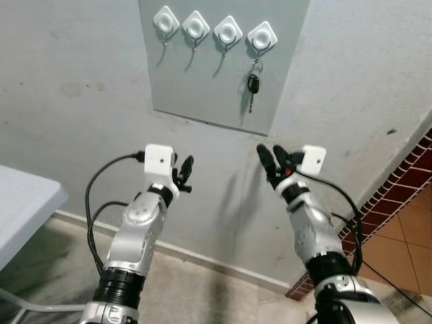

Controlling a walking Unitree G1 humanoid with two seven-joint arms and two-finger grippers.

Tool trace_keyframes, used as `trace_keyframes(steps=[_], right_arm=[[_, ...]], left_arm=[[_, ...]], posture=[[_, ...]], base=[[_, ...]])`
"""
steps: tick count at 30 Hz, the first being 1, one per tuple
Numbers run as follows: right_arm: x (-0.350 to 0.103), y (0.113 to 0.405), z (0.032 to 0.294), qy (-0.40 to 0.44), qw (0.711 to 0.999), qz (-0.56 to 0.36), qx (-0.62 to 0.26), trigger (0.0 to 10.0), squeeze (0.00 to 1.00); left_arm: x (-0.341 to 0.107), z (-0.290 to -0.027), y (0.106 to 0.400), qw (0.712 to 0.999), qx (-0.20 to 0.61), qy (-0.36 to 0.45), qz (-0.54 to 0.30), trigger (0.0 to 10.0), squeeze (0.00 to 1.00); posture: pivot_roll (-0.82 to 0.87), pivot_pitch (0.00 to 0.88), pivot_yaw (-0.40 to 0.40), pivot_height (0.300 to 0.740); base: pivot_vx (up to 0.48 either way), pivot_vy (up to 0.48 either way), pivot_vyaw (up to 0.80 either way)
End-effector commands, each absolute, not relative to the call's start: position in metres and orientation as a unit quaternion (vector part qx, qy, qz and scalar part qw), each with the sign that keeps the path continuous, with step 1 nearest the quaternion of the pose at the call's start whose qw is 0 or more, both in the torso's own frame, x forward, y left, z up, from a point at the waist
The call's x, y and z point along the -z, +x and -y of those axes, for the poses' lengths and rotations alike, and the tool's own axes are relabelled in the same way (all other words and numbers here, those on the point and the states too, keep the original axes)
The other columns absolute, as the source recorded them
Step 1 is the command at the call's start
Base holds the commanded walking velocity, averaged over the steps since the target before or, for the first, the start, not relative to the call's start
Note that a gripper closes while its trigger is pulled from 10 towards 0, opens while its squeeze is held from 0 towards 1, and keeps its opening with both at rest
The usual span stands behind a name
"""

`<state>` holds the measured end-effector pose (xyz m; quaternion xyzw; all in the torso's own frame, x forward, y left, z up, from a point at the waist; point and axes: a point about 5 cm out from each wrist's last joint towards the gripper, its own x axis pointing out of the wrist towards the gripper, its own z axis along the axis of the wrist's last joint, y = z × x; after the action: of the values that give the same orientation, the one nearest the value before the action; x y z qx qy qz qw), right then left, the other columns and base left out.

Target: Hang keys on a hook

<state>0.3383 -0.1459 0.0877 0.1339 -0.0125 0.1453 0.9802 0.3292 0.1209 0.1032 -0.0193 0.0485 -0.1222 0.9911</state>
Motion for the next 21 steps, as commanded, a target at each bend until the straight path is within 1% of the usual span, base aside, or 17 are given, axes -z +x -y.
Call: trace_keyframes(steps=[1,3,4,5,7,11,13,15,18,19,21], right_arm=[[-0.061,0.325,0.156,0.113,0.985,-0.038,-0.125,10.0,1.0],[-0.048,0.317,0.16,0.101,0.987,-0.062,-0.113,10.0,1.0],[-0.024,0.301,0.167,0.078,0.986,-0.115,-0.095,10.0,1.0],[-0.024,0.301,0.167,0.078,0.986,-0.115,-0.095,10.0,1.0],[0.004,0.279,0.174,0.055,0.979,-0.182,-0.077,10.0,1.0],[0.024,0.259,0.178,0.057,0.969,-0.232,-0.059,10.0,1.0],[0.036,0.245,0.18,0.054,0.962,-0.263,-0.047,10.0,1.0],[0.045,0.235,0.183,0.035,0.956,-0.288,-0.04,10.0,1.0],[0.051,0.227,0.185,0.034,0.951,-0.304,-0.033,10.0,1.0],[0.06,0.213,0.189,0.041,0.942,-0.332,-0.018,10.0,1.0],[0.067,0.202,0.194,0.039,0.935,-0.353,0.006,10.0,1.0]], left_arm=[[-0.082,-0.123,0.323,0.991,0.119,-0.002,-0.063,10.0,0.0],[-0.074,-0.124,0.32,0.991,0.117,0.014,-0.062,10.0,0.0],[-0.054,-0.123,0.313,0.987,0.128,-0.005,-0.099,10.0,0.0],[-0.054,-0.123,0.313,0.987,0.128,-0.005,-0.099,10.0,0.0],[-0.029,-0.124,0.303,0.981,0.128,-0.01,-0.148,10.0,0.0],[-0.005,-0.123,0.289,0.972,0.131,-0.011,-0.195,10.0,0.0],[0.01,-0.121,0.278,0.964,0.139,0.01,-0.227,10.0,0.0],[0.019,-0.116,0.268,0.955,0.166,0.043,-0.242,10.0,0.0],[0.026,-0.114,0.261,0.949,0.176,0.046,-0.258,10.0,0.0],[0.035,-0.114,0.253,0.943,0.175,0.035,-0.282,10.0,0.0],[0.042,-0.115,0.245,0.936,0.178,0.038,-0.301,10.0,0.0]], posture=[[0.12,0.0,-0.028,0.74],[0.12,0.0,-0.023,0.74],[0.12,0.0,-0.02,0.74],[0.12,0.0,-0.02,0.74],[0.12,0.0,-0.02,0.74],[0.13,0.0,-0.021,0.74],[0.13,0.0,-0.021,0.74],[0.13,0.0,-0.018,0.74],[0.13,0.0,-0.018,0.74],[0.11,0.0,-0.007,0.74],[0.11,0.0,-0.007,0.74]], base=[[0.0,0.0,0.0],[0.0,0.0,0.0],[0.0,0.0,0.0],[0.0,0.0,0.0],[0.0,0.0,0.0],[0.0,0.0,0.0],[0.0,0.0,0.0],[0.0,0.0,0.0],[0.0,0.0,0.0],[0.0,0.0,0.0],[0.0,0.0,0.0]])
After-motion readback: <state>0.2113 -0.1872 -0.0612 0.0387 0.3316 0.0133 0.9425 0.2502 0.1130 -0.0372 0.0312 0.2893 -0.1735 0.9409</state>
